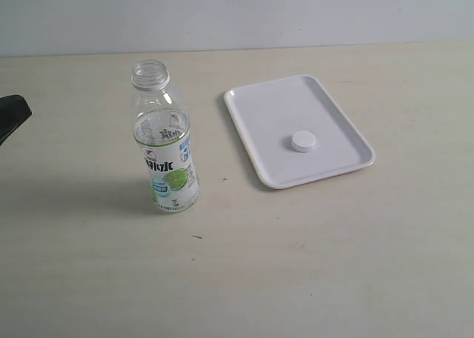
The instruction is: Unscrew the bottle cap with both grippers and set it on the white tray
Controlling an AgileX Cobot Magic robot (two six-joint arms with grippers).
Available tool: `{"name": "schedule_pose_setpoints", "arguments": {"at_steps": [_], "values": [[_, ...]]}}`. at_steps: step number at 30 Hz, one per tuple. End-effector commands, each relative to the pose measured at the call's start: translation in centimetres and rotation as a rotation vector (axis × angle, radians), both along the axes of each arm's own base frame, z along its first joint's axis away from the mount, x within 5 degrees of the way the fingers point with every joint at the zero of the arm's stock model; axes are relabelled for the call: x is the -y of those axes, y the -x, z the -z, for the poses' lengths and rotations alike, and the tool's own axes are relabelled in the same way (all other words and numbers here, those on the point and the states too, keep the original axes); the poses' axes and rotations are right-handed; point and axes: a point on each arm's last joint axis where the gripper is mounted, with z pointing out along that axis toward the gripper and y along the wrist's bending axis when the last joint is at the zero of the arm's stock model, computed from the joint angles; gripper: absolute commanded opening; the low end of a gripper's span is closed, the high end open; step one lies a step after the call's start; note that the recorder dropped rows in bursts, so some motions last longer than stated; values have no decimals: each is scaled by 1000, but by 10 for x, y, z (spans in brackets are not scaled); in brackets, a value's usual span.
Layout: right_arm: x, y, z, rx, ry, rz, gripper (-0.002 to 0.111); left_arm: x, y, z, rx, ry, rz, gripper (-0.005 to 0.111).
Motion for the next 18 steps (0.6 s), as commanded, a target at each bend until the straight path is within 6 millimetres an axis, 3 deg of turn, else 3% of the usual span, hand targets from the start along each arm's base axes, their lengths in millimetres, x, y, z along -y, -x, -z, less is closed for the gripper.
{"name": "schedule_pose_setpoints", "arguments": {"at_steps": [1, 5, 18], "values": [[12, 17, 21, 115, 0, 146, 13, 0, 2, 0, 5, -5, 3, 0], [19, 28, 37, 179, 13, 268, 13, 1, 2, 0, 4, -7, 5, 0], [20, 28, 39, 157, 47, 289, 13, 1, 2, 0, 3, -10, 11, 0]]}}
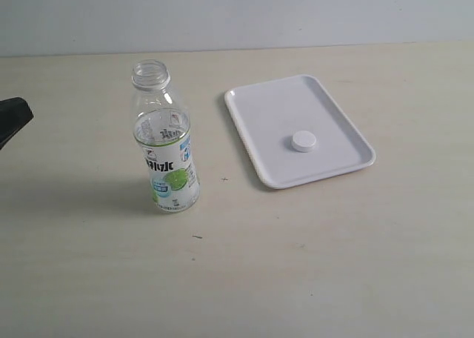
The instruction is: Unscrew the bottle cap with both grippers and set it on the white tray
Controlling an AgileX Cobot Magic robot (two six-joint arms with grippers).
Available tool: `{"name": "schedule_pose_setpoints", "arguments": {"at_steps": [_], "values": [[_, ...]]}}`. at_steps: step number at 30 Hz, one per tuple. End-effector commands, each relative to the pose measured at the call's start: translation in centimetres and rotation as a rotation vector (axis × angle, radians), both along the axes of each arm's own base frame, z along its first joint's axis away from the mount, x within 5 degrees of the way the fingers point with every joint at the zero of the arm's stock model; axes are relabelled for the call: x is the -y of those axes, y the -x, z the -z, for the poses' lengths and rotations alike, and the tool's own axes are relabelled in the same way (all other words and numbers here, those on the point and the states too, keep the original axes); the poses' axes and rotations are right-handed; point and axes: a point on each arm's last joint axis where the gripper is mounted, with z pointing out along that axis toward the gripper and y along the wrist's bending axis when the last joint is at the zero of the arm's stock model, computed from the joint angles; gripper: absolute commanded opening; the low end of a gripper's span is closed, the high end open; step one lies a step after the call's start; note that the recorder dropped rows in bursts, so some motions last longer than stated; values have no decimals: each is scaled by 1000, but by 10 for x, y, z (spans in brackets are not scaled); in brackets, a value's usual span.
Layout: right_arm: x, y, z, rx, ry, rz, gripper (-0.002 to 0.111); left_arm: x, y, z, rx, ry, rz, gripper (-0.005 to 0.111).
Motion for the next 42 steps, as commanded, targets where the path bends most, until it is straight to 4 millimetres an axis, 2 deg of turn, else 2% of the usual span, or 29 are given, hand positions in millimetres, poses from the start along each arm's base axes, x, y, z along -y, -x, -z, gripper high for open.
{"name": "schedule_pose_setpoints", "arguments": {"at_steps": [1, 30, 35, 38, 42], "values": [[0, 0, 2, -4, 10, 5, 13, 0, 1, 0, 5, -3, -2, 0], [1, 0, 1, 9, -9, 14, 13, 0, 1, 0, 11, -10, -1, 0], [1, 0, 1, 9, -9, 14, 13, 0, 1, 0, 193, -236, 8, 0], [1, 0, 1, 9, -9, 14, 13, 0, 4, -2, 143, -218, 9, 0], [1, 0, 1, 9, -9, 14, 13, 0, 16, -17, 129, -314, -81, 0]]}}
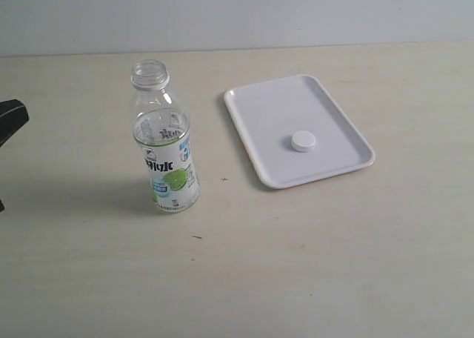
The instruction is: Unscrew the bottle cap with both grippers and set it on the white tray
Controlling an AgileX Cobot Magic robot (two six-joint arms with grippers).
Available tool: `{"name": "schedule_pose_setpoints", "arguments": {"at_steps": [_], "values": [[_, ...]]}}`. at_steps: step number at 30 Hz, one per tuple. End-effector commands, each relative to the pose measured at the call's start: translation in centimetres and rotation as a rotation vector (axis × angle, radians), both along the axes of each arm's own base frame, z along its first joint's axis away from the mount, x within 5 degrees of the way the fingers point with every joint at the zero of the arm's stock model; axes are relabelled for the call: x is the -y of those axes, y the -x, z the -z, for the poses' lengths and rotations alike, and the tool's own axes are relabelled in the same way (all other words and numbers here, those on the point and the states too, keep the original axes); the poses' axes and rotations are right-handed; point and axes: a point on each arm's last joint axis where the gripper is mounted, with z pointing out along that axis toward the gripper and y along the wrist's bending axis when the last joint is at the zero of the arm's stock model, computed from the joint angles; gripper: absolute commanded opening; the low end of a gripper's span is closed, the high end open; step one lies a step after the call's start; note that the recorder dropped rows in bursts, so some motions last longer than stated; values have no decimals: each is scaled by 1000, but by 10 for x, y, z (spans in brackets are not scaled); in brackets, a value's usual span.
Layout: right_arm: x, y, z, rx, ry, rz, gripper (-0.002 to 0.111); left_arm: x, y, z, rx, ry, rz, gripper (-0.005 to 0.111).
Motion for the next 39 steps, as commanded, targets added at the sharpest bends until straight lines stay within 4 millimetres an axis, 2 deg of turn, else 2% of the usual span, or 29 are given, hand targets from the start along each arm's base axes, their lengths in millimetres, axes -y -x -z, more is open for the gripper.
{"name": "schedule_pose_setpoints", "arguments": {"at_steps": [1, 5, 11, 14, 17, 19, 21, 23, 34, 39], "values": [[0, 0, 2, -5, 9, 5, 13, -1, 15, -16, -58, -24, -149, 0], [0, 0, 2, -5, 9, 5, 13, -14, 37, -32, -218, 278, -496, 0], [0, 0, 2, -5, 9, 5, 13, -9, 79, -48, -95, 292, -442, 0], [0, 0, 2, -5, 9, 5, 13, -12, 92, -42, -89, 336, -443, 0], [0, 0, 2, -5, 9, 5, 13, -13, 101, -27, -80, 367, -437, 0], [0, 0, 2, -5, 9, 5, 13, -14, 106, -13, -101, 411, -441, 0], [0, 0, 2, -5, 9, 5, 13, -16, 110, -11, -82, 452, -438, 0], [0, 0, 2, -5, 9, 5, 13, -20, 111, -3, -157, 475, -501, 0], [0, 0, 2, -5, 9, 5, 13, -21, 113, -4, -174, 546, -503, 0], [0, 0, 2, -5, 9, 5, 13, -18, 113, -10, -103, 533, -453, 0]]}}
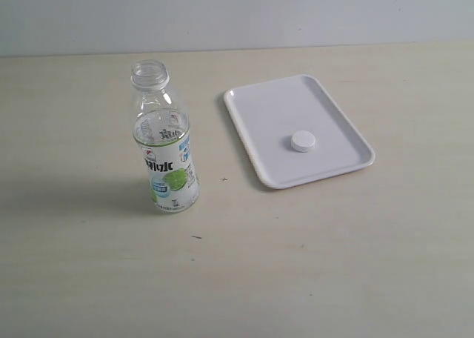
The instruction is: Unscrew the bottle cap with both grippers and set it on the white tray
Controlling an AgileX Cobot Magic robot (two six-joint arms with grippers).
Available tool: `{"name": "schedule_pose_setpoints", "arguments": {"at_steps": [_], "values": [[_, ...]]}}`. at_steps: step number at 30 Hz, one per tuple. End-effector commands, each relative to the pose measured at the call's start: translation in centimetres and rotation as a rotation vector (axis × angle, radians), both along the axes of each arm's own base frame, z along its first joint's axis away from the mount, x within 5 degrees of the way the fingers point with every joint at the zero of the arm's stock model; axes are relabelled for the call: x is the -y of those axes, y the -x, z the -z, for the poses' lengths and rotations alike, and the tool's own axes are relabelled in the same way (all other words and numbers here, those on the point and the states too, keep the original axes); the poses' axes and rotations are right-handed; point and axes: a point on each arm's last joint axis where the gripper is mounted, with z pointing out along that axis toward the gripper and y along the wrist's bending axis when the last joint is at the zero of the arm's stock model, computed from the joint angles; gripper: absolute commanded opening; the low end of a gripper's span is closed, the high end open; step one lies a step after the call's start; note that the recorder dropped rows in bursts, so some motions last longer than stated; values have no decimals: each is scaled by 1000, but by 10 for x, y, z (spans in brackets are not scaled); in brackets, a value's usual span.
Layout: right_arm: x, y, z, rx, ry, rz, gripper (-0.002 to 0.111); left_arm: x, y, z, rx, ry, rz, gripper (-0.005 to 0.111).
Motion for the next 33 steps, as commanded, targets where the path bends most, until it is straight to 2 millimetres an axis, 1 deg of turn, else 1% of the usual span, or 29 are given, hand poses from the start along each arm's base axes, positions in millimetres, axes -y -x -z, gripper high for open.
{"name": "schedule_pose_setpoints", "arguments": {"at_steps": [1, 5, 7, 12, 15, 33], "values": [[0, 0, 2, -5, 9, 5, 13, 2, 1, -5, 70, -41, 26, 0], [0, 0, 2, -5, 9, 5, 13, 2, 1, -5, 97, -169, 19, 0], [0, 0, 2, -5, 9, 5, 13, 2, 1, -5, 103, -205, 18, 0], [0, 0, 2, -5, 9, 5, 13, 2, 1, -5, 94, -205, 18, 0], [0, 0, 2, -5, 9, 5, 13, 2, 1, -1, 54, -216, 20, 0], [-1, 0, 2, -4, 9, -13, 13, 2, 1, -1, 52, -219, 20, 0]]}}
